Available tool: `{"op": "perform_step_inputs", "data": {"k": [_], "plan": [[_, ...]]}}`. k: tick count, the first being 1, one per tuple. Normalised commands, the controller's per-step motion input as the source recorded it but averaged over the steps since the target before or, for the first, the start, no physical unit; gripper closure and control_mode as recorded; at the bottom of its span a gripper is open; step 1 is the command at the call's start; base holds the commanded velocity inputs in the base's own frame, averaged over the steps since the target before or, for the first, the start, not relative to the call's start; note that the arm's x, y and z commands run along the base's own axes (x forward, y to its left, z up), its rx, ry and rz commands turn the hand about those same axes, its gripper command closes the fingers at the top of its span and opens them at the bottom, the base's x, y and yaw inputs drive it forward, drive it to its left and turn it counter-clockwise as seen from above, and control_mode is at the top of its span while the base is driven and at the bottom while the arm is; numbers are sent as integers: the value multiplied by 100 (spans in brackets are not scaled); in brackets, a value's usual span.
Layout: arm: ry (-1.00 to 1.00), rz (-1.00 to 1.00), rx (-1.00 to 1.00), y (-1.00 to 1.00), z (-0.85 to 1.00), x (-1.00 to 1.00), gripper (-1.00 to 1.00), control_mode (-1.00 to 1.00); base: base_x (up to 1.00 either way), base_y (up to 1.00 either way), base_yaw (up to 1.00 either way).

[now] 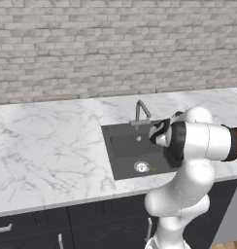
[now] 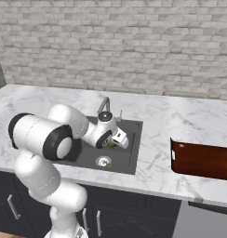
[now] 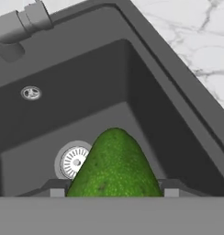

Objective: Pick up all produce items and place them in the sink. Turn on the sink faucet to wash them. Then turn the sink off and put them in the tray.

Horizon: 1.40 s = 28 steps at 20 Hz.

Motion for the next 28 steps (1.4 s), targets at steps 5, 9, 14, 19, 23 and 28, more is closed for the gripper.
{"op": "perform_step_inputs", "data": {"k": [5, 9, 14, 19, 23, 28], "plan": [[4, -5, 0, -23, 57, -5, 100, -100, 0, 0, 0], [4, -7, 0, -36, 45, 0, 100, -100, 0, 0, 0], [3, -7, 0, -43, 37, 0, 100, -100, 0, 0, 0], [3, -8, 0, -49, 23, -1, 100, -100, 0, 0, 0], [4, -9, 0, -50, 9, 0, 100, -100, 0, 0, 0], [5, -11, 0, -51, 3, 0, 100, -100, 0, 0, 0]]}}
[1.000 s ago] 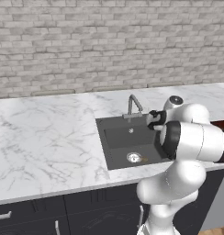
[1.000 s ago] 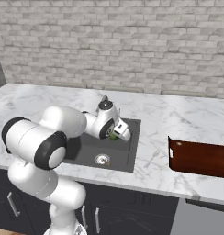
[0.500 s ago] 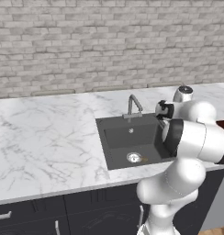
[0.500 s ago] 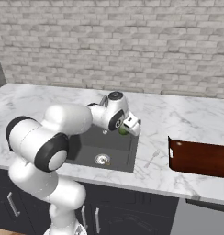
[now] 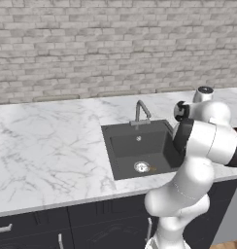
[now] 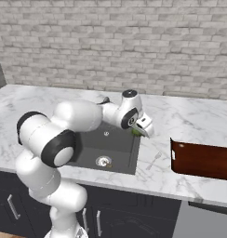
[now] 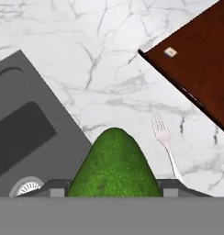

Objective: Pick up all produce items and place them in the sink. Turn on the sink faucet to wash them. Then turn the sink off and put them in the tray.

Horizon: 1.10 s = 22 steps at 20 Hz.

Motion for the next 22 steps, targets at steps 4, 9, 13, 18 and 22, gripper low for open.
{"op": "perform_step_inputs", "data": {"k": [4, 9, 13, 18, 22], "plan": [[6, -13, 0, -51, 0, 0, 100, -100, 0, 0, 0], [8, -15, 0, -51, 0, 0, 100, -100, 0, 0, 0], [9, -15, 0, -48, 0, 0, 100, -100, 0, 0, 0], [8, -14, 0, -48, 0, 0, 100, -100, 0, 0, 0], [5, -13, 1, -47, 0, 0, 100, -100, 0, 0, 0]]}}
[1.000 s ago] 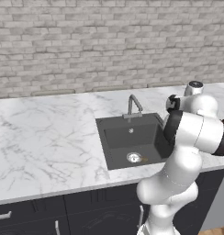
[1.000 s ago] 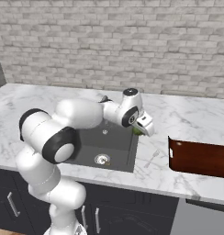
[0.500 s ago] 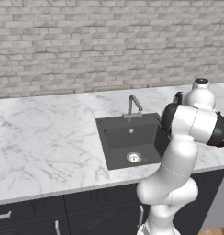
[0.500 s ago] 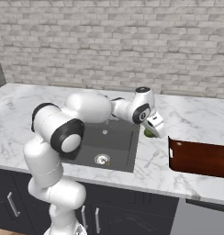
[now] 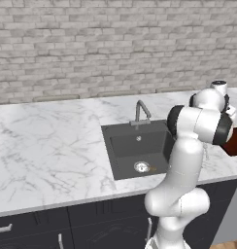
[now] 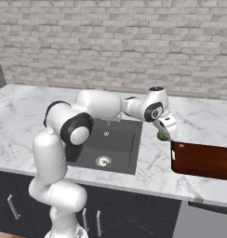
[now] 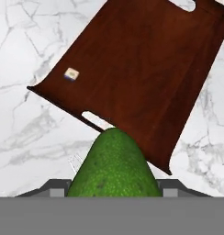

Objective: Pick up all produce items and place them in the sink. Turn on the sink faucet to wash them. Then turn the sink off and put them in the tray.

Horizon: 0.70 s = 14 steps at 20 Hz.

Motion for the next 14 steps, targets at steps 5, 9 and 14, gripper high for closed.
{"op": "perform_step_inputs", "data": {"k": [5, 9, 14], "plan": [[1, -11, 3, -46, 0, 0, 100, -100, 0, 0, 0], [0, -11, 5, -39, -3, 0, 100, -100, 0, 0, 0], [2, -12, 8, -31, -7, 0, 100, -100, 0, 0, 0]]}}
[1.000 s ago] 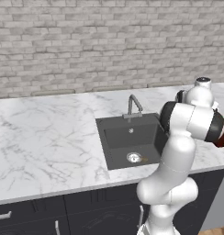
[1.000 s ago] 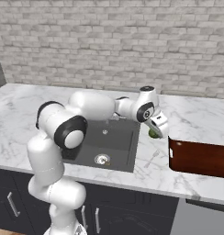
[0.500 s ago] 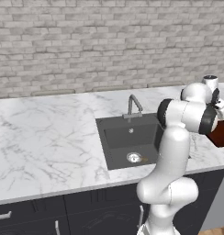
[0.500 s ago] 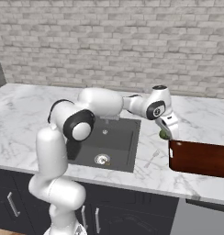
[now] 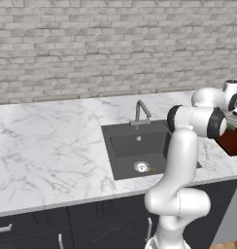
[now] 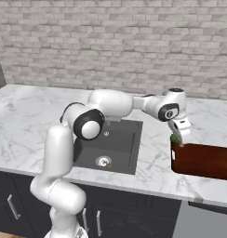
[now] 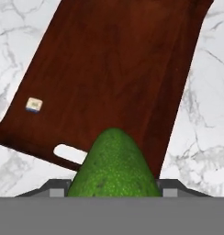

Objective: Pick up all produce items and place them in the sink. Turn on the sink faucet to wash them. Then turn the sink off and put them in the tray.

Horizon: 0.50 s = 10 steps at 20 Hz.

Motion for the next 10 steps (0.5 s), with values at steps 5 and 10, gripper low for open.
{"op": "perform_step_inputs", "data": {"k": [5, 10], "plan": [[4, -10, 6, -26, -9, 0, 100, -100, 0, 0, 0], [2, -7, 1, -4, -36, 0, 100, -100, 0, 0, 0]]}}
